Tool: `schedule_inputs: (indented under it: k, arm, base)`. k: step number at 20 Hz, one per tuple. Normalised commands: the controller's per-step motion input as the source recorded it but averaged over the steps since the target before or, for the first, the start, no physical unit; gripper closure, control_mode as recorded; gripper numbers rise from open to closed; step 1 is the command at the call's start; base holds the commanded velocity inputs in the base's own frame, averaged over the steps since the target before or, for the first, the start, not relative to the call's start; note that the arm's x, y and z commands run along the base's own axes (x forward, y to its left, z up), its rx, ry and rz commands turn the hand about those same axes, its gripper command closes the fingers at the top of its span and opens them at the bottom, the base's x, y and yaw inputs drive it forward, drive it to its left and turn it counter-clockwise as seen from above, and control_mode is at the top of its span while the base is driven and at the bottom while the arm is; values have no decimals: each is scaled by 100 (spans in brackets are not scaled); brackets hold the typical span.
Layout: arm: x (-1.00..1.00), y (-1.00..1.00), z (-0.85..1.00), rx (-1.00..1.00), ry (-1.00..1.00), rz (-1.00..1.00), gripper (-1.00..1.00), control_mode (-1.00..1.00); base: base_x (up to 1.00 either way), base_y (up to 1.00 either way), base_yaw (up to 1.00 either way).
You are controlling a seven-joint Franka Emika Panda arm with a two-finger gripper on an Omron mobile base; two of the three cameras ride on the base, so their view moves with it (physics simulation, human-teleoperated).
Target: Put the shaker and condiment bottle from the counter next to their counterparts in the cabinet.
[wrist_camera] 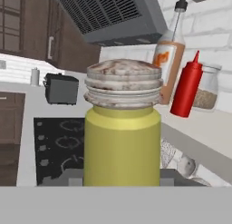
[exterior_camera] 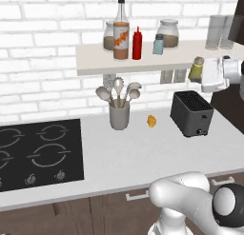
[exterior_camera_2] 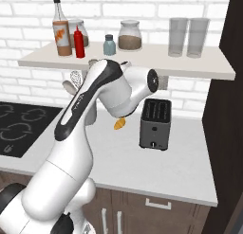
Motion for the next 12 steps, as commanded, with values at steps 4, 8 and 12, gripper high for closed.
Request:
schedule_inputs:
  k: [4, 8, 12]
  arm:
    - [21, 0, 28, 0, 0, 0, 100, -100]
    - [26, 0, 21, 0, 0, 0, 100, -100]
    - [22, 0, 18, 0, 1, 0, 100, -100]
  base:
    - [0, 0, 0]
    - [0, 0, 0]
    - [0, 0, 0]
